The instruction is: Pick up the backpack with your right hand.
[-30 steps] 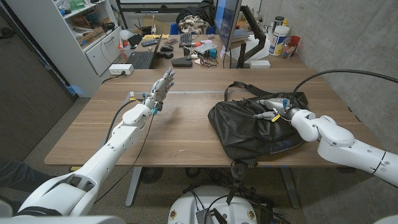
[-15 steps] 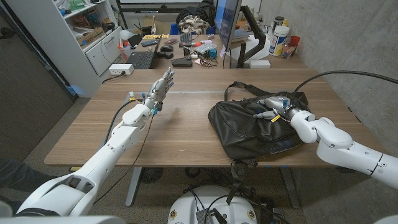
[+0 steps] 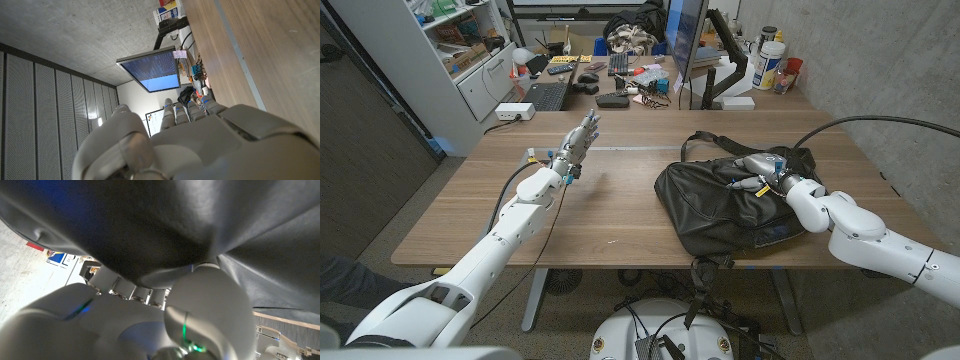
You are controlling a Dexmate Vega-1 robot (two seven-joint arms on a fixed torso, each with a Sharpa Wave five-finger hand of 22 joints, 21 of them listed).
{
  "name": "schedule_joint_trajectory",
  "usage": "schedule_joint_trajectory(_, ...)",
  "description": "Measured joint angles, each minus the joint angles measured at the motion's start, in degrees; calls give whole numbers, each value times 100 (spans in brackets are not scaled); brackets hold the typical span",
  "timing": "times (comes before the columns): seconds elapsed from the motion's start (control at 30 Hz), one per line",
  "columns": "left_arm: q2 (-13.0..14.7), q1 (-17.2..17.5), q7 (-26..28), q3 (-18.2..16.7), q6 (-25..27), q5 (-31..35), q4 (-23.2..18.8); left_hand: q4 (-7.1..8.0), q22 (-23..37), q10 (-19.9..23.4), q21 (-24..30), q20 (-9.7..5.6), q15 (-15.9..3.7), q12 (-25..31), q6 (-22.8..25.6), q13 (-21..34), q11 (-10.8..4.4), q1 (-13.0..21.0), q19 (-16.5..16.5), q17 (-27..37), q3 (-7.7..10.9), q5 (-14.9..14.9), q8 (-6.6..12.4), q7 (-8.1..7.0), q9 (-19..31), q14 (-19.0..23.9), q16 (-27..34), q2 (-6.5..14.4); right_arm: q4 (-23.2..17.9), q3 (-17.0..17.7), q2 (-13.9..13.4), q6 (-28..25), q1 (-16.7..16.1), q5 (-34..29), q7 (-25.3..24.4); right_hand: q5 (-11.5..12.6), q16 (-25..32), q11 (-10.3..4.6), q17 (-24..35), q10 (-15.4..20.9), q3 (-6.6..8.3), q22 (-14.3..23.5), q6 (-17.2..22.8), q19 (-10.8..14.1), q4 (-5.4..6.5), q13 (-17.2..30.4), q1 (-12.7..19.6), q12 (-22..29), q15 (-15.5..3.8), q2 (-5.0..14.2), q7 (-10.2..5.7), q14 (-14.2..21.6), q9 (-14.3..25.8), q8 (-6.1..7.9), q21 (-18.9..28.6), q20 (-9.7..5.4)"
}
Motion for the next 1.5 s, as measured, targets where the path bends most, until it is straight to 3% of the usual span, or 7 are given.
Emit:
schedule_joint_trajectory(0.13, 2, 0, 2, 0, 16, 0, -1, 0, 0, 0, 0, 0, 0, 0, 0, 0, 0, 0, 0, 0, 0, 0, 0, 0, 0, 0, 0, 0, 25, 6, 17, 18, 4, 1, -26, -1, 553, -54, 1312, 151, -229, 226, -1, -149, 71, 2, 77, 403, -22, -44, -5, 62, 0, 537, 950, 94)
schedule_joint_trajectory(0.17, 2, -1, 2, 0, 21, -1, -1, 0, 0, 0, 0, 0, 0, 0, 0, 0, 0, 0, 0, 0, 0, 0, 0, 0, 0, 0, 0, 0, 38, 11, 25, 31, 7, 1, -47, -1, 971, -123, 1484, 168, -335, 245, -87, -183, 112, 2, 163, 793, -39, -27, -89, 46, 0, 923, 1360, 126)
schedule_joint_trajectory(0.27, 3, -9, 4, 0, 34, 0, -1, 0, 0, 0, 0, 23, 0, 0, 1, 0, 0, 0, 23, 0, 0, 0, 0, -1, 0, 0, 0, 0, 52, 17, 37, 47, 12, 3, -72, 11, 1789, -252, 1694, 162, -523, 430, -231, -482, 181, 2, 164, 1682, -113, -27, -226, -12, 0, 1480, 2161, 201)
schedule_joint_trajectory(1.07, -33, -128, -41, 71, 101, 33, 108, 0, 0, 0, 0, 44, 0, 0, 31, 0, 0, 0, 0, 0, 0, 0, 0, -31, 0, 0, -1, 0, -216, 218, -151, 83, 52, 55, 106, 39, 2354, -374, 1700, 284, -587, 442, -282, -575, 180, 7, 251, 2911, -49, 50, -276, -97, 1, 2095, 2479, 277)
schedule_joint_trajectory(1.33, -64, -163, -54, 81, 102, 36, 158, 0, 0, 0, 0, 43, 0, 0, 31, 0, 0, 0, 0, 0, 0, 0, 0, -31, 0, 0, -1, 0, -487, 422, -365, -53, -31, 70, 155, 38, 2449, -596, 1700, 507, -626, 445, -282, -574, 174, 7, 292, 3384, -50, 11, -276, -96, 1, 2840, 2513, 277)
schedule_joint_trajectory(1.37, -67, -166, -60, 83, 102, 38, 162, 0, 0, 0, 0, 43, 0, 0, 30, 0, 0, 0, 0, 0, 0, 0, 0, -30, -1, 0, -1, 0, -534, 460, -398, -66, -49, 70, 155, 38, 2470, -627, 1700, 539, -626, 446, -282, -574, 174, 104, 317, 3405, -50, -14, -276, -96, 1, 3112, 2513, 277)
schedule_joint_trajectory(1.5, -84, -191, -77, 94, 102, 43, 196, 0, 0, 0, 0, 43, 0, 0, 30, 0, 0, 0, 0, 0, 0, 0, 0, -31, 0, 0, -1, 0, -651, 565, -485, -143, -103, 74, 131, 38, 2473, -677, 1700, 589, -627, 445, -282, -575, 173, 2773, 326, 3471, -50, -23, -276, -97, 3, 3326, 2525, 277)
